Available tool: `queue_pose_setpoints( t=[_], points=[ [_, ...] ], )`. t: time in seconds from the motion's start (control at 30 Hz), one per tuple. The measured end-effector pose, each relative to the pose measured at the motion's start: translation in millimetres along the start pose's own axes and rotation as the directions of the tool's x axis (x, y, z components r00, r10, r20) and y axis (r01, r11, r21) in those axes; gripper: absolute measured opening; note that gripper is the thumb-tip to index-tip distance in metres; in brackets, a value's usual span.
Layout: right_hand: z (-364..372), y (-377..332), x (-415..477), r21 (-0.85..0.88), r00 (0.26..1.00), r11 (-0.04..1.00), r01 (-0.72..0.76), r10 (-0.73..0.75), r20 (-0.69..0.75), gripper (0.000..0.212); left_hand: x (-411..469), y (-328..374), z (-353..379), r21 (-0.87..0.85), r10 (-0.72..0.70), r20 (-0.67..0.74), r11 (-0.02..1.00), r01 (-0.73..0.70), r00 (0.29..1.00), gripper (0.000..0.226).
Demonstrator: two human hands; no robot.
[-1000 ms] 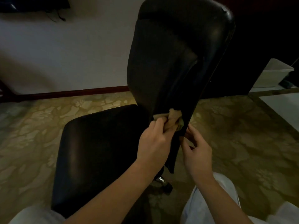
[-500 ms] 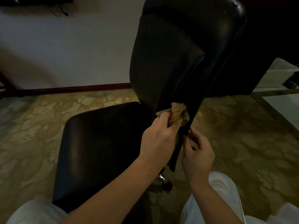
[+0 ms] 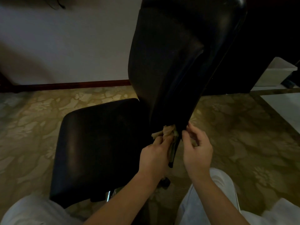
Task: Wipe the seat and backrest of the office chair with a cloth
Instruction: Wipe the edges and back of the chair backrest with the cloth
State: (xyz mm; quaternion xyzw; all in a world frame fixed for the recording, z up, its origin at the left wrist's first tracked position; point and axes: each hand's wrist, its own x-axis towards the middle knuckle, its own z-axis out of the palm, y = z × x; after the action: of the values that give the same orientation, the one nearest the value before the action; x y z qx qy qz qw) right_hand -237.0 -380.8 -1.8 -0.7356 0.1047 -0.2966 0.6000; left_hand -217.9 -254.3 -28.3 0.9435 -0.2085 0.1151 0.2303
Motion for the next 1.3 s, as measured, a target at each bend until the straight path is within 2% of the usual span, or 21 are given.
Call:
queue_pose_setpoints(
  t=[0.03, 0.1, 0.23, 0.43, 0.57, 0.67, 0.73, 0.87, 0.97, 1.07, 1.2, 1.3],
  points=[
    [-1, -1, -1, 0.074, 0.999, 0.996, -0.044, 0.043, 0.013, 0.025, 1, 1, -4, -0.03, -0.012, -0.014, 0.999, 0.011, 1.0, 0.047],
    [-2, -3, -2, 0.205, 0.991, 0.97, -0.134, 0.127, 0.048, 0.033, 3, 7, -15, -0.084, -0.017, -0.065, 0.996, 0.011, 0.998, 0.049],
    [-6, -3, 1, 0.273, 0.979, 0.941, -0.2, 0.18, 0.097, 0.041, 18, 19, -35, -0.129, 0.019, -0.199, 0.991, -0.046, 0.98, 0.038],
    [-12, -1, 6, 0.337, 0.958, 0.9, -0.277, 0.232, 0.168, 0.048, 17, 10, -15, -0.07, 0.028, -0.15, 0.997, -0.039, 0.988, 0.031],
    [-12, -4, 6, 0.327, 0.958, 0.905, -0.272, 0.224, 0.177, 0.05, -1, -5, 11, -0.078, -0.008, -0.07, 0.997, 0.002, 0.998, 0.029],
    [-11, -10, 7, 0.316, 0.956, 0.907, -0.279, 0.233, 0.177, 0.043, -9, -13, 20, -0.09, -0.026, -0.036, 0.996, 0.023, 0.999, 0.031],
    [-11, -11, 7, 0.305, 0.956, 0.91, -0.281, 0.239, 0.17, 0.037, -8, -11, 16, -0.161, -0.05, -0.032, 0.986, 0.044, 0.998, 0.032],
    [-8, -8, 7, 0.275, 0.958, 0.919, -0.281, 0.252, 0.135, 0.027, -2, 3, -4, -0.278, -0.064, -0.139, 0.96, 0.023, 0.988, 0.039],
    [-7, -10, 7, 0.167, 0.977, 0.965, -0.202, 0.187, 0.105, 0.023, 8, 10, -12, -0.29, -0.043, -0.192, 0.957, -0.014, 0.981, 0.04],
    [-4, -12, 8, 0.072, 0.99, 0.989, -0.129, 0.125, 0.062, 0.018, 13, 7, 1, -0.213, -0.036, -0.171, 0.977, -0.001, 0.985, 0.042],
    [-1, -11, 12, 0.011, 0.993, 0.994, -0.107, 0.107, 0.053, 0.014, -3, -6, 32, -0.169, -0.038, -0.164, 0.986, 0.01, 0.986, 0.026],
    [-2, -8, 13, -0.004, 0.994, 0.996, -0.094, 0.094, 0.059, 0.015, -19, -16, 52, -0.123, -0.105, -0.092, 0.988, 0.093, 0.99, 0.019]
  ],
)
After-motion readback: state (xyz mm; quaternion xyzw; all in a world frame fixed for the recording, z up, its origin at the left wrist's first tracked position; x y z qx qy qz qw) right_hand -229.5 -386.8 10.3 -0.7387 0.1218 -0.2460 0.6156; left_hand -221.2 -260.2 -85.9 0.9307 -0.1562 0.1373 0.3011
